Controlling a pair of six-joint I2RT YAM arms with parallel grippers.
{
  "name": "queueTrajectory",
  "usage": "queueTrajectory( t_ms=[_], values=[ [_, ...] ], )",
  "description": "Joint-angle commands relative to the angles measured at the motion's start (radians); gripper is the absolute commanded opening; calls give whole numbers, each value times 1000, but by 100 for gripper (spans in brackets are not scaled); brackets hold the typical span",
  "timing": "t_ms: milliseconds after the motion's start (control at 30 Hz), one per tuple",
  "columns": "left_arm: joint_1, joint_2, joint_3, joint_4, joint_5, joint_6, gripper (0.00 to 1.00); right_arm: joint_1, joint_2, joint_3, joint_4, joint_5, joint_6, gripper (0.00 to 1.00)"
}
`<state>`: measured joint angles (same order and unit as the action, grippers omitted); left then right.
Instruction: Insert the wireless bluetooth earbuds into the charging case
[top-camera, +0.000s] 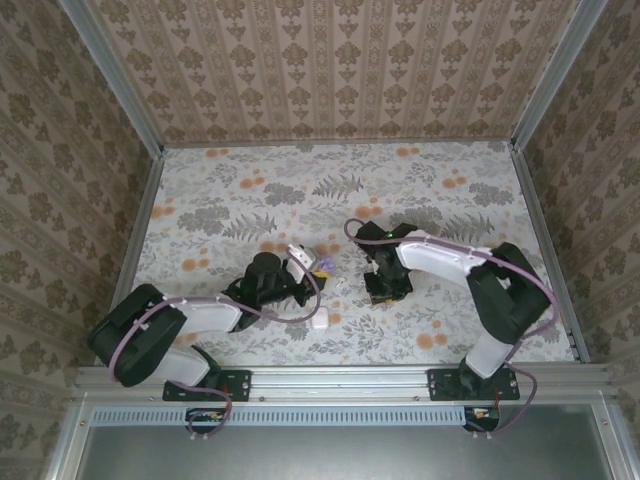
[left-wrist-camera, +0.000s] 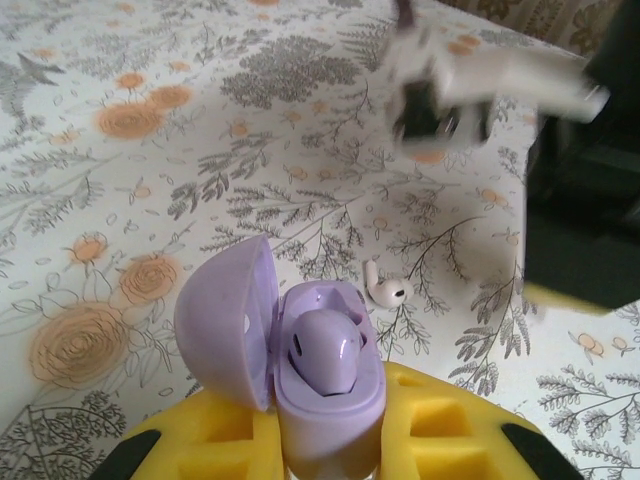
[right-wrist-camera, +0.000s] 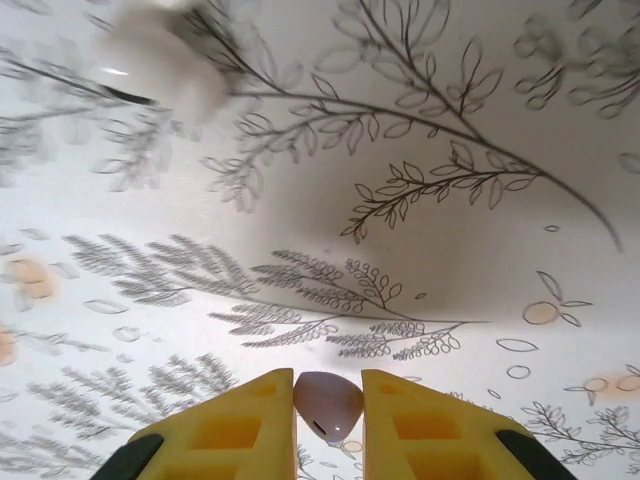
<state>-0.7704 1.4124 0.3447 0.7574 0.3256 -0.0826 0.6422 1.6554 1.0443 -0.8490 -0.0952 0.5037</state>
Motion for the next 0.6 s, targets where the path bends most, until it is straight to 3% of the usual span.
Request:
queueTrajectory(
  t_ms=[0, 267, 567],
  values=[
    [3, 53, 7, 103, 48, -43, 8, 8, -126, -43, 98, 74, 3, 19],
    [-6, 147, 51, 175, 110, -84, 8, 8, -378, -189, 442, 113, -81, 19],
    [-12, 176, 85, 236, 170, -114, 8, 8, -526, -365, 828, 26, -192, 20]
  ],
)
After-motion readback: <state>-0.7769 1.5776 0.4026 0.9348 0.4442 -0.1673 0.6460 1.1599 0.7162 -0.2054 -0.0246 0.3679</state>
